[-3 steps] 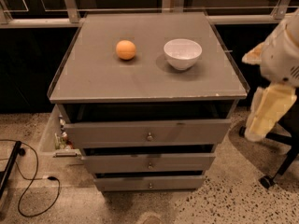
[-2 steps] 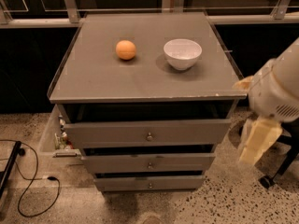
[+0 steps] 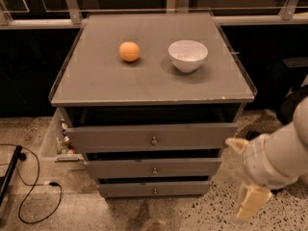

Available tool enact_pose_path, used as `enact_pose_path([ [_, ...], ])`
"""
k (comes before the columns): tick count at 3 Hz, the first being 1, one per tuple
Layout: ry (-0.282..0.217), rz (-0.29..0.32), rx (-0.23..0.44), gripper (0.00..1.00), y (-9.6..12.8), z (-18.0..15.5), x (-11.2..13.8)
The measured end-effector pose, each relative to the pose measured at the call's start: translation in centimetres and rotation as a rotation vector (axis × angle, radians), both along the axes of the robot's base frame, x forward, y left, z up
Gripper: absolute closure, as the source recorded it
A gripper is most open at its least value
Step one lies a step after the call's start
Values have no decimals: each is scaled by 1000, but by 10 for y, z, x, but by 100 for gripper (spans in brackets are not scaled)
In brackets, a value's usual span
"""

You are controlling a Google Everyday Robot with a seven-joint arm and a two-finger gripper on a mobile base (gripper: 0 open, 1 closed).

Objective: Open bottom drawer

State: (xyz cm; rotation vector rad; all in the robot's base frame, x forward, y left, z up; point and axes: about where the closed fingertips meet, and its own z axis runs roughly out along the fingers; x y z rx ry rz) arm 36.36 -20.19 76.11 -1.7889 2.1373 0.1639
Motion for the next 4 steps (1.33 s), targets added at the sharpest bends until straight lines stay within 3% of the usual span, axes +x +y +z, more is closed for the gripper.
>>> enact_pose_path([
  [1, 36, 26, 10, 0, -3, -71, -5],
  [2, 36, 26, 10, 0, -3, -71, -5],
  [3, 74, 11, 33, 0, -4, -116, -3],
  [4, 90, -12, 70, 0, -11, -189, -1],
])
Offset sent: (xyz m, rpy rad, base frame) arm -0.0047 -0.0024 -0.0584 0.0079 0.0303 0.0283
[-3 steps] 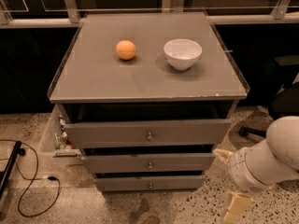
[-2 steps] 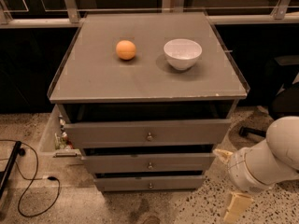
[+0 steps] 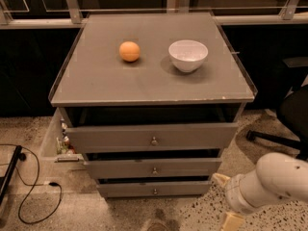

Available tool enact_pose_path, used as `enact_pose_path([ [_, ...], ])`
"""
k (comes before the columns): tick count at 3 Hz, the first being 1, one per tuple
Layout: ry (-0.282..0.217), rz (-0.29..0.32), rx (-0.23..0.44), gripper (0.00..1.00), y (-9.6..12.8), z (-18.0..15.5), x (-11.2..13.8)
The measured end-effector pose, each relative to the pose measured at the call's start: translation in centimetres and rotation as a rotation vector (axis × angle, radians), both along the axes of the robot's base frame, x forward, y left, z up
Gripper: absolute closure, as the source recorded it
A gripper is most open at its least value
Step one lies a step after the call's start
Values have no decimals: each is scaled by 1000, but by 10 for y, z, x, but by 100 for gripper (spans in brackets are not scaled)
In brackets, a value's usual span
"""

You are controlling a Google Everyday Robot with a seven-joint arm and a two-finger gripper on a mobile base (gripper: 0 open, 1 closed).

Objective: Open bottom drawer

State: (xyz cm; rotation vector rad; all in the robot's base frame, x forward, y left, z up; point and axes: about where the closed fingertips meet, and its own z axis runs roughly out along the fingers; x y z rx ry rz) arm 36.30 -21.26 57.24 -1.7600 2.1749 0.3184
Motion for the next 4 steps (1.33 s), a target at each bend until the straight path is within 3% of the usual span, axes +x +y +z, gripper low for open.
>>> enact_pose_path([
  [2, -74, -41, 106, 0, -14, -111, 17],
  [3, -54, -74, 188, 0, -9, -154, 35],
  [4, -54, -74, 188, 0, -9, -154, 35],
])
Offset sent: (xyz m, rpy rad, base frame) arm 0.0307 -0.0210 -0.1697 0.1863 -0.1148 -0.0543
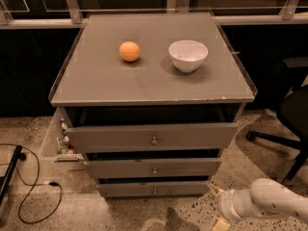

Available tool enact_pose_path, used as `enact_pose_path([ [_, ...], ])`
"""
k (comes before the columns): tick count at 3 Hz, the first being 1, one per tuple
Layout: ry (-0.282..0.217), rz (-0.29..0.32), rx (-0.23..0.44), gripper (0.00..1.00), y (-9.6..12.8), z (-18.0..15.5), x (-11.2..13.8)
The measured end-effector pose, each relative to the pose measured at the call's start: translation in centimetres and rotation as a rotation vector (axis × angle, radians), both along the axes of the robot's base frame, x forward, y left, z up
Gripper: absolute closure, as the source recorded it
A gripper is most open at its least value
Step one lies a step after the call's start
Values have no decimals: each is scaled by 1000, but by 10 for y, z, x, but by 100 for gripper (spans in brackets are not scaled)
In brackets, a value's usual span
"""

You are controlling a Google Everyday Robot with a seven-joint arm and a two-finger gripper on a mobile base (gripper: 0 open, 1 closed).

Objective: Open bottom drawer

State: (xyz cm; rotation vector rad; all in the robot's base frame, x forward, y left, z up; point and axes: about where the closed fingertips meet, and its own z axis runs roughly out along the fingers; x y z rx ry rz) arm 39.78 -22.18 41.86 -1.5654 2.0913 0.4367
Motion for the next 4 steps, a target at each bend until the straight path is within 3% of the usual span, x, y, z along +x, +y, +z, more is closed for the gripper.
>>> enact_pose_path([
  [1, 1, 3, 9, 0, 5, -14, 4],
  [2, -39, 23, -13, 0, 14, -50, 16],
  [4, -246, 73, -43, 0, 31, -106, 55],
])
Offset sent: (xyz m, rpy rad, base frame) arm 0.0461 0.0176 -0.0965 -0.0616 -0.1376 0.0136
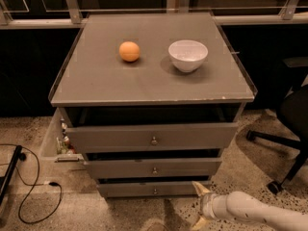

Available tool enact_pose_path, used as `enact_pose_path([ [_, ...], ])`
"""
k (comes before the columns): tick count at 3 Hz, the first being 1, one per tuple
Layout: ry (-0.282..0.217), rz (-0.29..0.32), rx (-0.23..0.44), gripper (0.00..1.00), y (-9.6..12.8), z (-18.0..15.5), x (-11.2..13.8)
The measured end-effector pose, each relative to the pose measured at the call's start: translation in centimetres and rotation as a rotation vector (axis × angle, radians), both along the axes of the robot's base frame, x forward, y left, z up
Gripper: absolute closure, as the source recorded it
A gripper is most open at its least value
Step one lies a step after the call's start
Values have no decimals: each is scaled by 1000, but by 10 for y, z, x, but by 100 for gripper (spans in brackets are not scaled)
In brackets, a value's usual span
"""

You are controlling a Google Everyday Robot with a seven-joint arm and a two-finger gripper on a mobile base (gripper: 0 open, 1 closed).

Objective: Open bottom drawer

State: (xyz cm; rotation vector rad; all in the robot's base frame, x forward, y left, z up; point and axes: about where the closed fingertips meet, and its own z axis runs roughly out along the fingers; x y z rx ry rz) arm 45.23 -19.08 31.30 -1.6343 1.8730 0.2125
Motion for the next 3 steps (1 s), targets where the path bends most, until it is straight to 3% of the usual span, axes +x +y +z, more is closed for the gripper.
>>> enact_pose_path([
  [1, -75, 53, 24, 0, 5, -17, 24],
  [2, -16, 59, 70, 0, -11, -32, 42],
  [3, -16, 59, 70, 0, -11, -32, 42],
])
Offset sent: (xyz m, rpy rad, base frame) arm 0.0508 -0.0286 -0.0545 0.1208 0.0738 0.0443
